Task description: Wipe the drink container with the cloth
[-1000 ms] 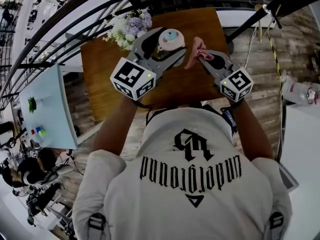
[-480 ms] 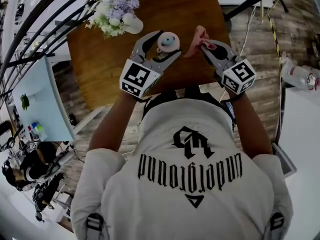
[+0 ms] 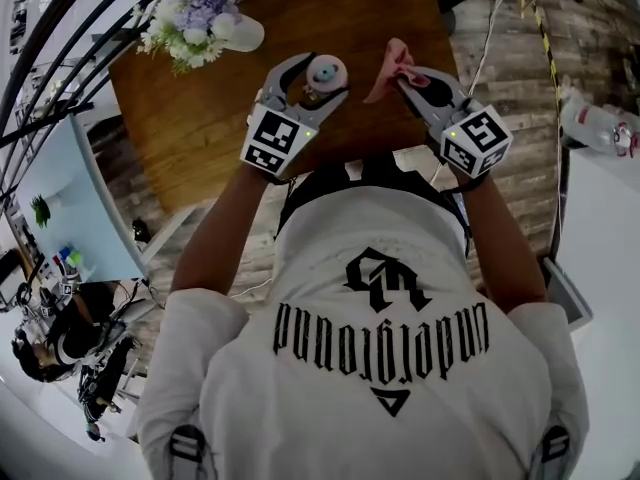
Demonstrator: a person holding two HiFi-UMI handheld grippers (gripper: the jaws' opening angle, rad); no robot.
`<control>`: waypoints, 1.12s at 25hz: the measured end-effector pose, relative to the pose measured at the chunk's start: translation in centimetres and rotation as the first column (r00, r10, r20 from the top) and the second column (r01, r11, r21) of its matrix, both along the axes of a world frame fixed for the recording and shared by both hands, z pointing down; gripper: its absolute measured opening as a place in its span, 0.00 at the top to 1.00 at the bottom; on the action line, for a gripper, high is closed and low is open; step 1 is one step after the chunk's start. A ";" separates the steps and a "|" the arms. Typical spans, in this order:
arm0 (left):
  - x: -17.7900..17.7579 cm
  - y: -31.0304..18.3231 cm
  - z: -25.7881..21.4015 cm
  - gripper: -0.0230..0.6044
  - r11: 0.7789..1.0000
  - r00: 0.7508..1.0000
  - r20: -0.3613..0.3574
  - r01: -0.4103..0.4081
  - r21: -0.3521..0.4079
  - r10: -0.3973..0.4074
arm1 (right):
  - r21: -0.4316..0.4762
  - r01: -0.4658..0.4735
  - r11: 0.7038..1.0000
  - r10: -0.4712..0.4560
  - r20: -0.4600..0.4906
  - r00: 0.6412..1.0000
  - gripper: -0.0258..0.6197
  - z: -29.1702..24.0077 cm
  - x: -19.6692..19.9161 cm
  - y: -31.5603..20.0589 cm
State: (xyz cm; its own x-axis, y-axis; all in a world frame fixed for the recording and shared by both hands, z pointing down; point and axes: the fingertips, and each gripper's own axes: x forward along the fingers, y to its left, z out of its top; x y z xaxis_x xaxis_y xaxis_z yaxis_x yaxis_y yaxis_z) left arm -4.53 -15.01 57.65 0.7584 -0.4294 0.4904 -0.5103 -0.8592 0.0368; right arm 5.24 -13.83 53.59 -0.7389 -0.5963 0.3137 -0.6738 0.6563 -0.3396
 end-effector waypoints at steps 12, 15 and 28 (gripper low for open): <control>0.1 0.0 6.0 0.36 0.999 0.995 0.093 -0.025 -0.046 0.030 | -0.049 0.020 0.999 -0.021 -0.019 1.000 0.92 2.2 0.2 0.0; -0.1 0.0 6.8 0.36 0.998 0.993 0.110 -0.027 -0.052 0.033 | -0.053 0.026 0.998 -0.027 -0.020 0.999 0.92 2.4 0.1 -0.1; -1.1 0.8 8.3 0.35 0.998 0.991 0.128 -0.022 -0.061 0.029 | -0.061 0.038 0.997 -0.040 -0.027 0.999 0.92 2.8 -0.5 0.6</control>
